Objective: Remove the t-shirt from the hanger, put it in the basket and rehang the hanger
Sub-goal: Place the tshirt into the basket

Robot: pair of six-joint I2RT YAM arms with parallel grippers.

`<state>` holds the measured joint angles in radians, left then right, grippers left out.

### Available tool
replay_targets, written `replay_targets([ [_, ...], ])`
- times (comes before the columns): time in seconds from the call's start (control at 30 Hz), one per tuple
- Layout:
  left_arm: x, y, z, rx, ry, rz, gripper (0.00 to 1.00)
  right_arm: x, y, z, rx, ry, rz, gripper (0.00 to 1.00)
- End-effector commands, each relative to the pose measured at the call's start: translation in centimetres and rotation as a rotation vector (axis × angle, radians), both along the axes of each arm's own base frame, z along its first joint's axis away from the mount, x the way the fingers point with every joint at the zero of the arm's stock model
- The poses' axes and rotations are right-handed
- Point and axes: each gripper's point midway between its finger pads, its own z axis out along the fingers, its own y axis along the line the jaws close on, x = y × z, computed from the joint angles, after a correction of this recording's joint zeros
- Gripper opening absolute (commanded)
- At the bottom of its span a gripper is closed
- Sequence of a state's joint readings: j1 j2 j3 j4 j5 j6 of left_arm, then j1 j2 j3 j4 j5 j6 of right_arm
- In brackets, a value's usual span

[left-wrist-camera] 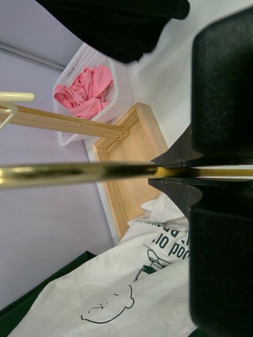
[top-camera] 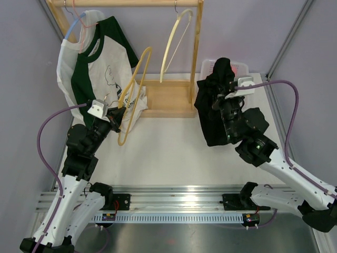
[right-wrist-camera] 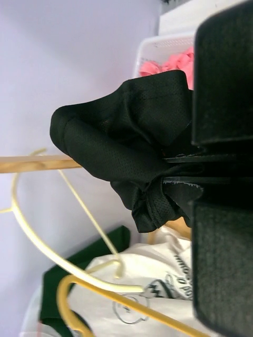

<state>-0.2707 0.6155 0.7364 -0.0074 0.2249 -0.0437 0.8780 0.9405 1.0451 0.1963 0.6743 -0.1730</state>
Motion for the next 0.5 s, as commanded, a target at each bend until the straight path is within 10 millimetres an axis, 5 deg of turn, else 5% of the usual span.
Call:
replay_targets([
  [0.0,-0.6,0.0,3.4,-0.015,-0.104,-0.01,0.0,1.1,-1.7,5.5,0.041,-0.103,-0.089,0.0],
  [0.3,-0.7,-0.1,3.5,-0.019,-0.101,-0.016,0.0,5.9,-3.9,11.0,0.096,-0.192,-0.194,0.0],
  [0.47,-0.6,-0.1,3.4,-0.017,-0.099,-0.017,0.0,9.3,-4.9,12.0,0.116,-0.179,-0.202,0.0],
])
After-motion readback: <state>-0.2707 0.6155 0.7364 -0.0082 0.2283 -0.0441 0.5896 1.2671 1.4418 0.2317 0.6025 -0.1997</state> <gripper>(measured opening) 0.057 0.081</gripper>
